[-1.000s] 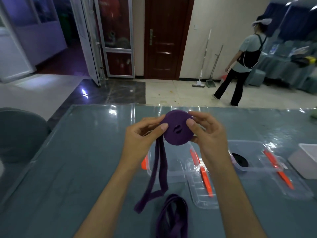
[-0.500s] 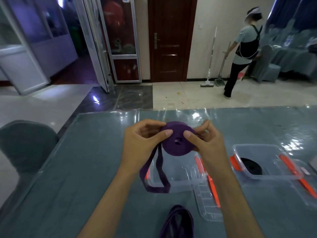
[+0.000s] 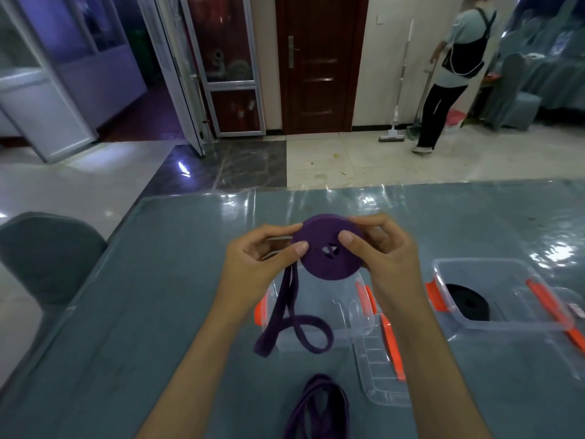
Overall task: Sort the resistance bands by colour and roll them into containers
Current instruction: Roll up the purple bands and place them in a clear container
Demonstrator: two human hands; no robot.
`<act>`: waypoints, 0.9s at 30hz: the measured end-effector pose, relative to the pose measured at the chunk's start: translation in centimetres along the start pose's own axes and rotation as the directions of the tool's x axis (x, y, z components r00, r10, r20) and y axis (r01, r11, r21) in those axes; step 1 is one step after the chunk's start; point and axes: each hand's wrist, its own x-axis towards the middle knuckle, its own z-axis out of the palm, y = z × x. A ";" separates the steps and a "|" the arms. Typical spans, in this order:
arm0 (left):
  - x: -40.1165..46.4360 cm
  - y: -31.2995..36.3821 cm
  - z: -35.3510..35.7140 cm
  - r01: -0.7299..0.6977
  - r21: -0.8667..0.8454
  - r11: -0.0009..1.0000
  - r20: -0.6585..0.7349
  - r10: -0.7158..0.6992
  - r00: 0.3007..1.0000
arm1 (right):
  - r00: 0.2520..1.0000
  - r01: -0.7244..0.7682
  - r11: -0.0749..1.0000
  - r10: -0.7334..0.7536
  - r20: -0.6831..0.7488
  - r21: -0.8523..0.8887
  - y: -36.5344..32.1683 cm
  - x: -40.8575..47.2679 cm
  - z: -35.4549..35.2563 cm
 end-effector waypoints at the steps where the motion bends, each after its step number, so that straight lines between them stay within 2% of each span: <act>1: 0.0 -0.1 0.2 0.011 -0.005 1.000 0.025 -0.011 1.000 | 0.999 -0.001 1.000 0.002 -0.037 0.031 0.4 0.1 0.0; 4: 0.1 -0.6 0.4 -0.012 -0.009 1.000 -0.001 0.012 1.000 | 0.996 -0.075 0.994 0.078 -0.031 0.083 1.6 0.2 -0.6; 8: 0.0 -1.4 1.1 -0.028 0.013 1.000 -0.093 0.029 0.995 | 0.987 -0.145 0.989 0.143 0.067 0.016 1.8 0.2 -2.1; 12: -0.2 -2.6 1.8 0.012 -0.003 1.000 0.052 -0.012 0.999 | 0.998 -0.063 0.998 0.063 -0.030 0.012 1.6 0.4 -3.1; 14: -0.2 -2.8 1.9 0.005 0.009 1.000 0.094 -0.006 0.996 | 0.998 -0.064 0.997 0.065 -0.021 0.031 1.7 0.2 -3.7; 19: -0.7 -3.0 2.4 -0.022 0.039 0.999 0.009 0.022 1.000 | 0.990 -0.089 0.991 0.099 0.102 -0.104 1.4 -0.2 -4.6; 21: -1.0 -3.0 2.7 -0.004 0.000 1.000 0.001 0.004 1.000 | 0.993 -0.067 0.993 0.076 0.087 -0.095 1.2 -0.4 -4.5; 24: -1.5 -2.7 2.7 0.010 -0.037 0.999 0.068 -0.007 0.998 | 0.998 -0.053 0.999 0.053 0.040 0.002 1.5 -1.0 -4.1; 27: -1.7 -2.5 2.2 -0.009 0.018 1.000 0.051 0.008 0.999 | 0.991 -0.096 0.995 0.097 0.095 -0.019 1.9 -1.6 -4.1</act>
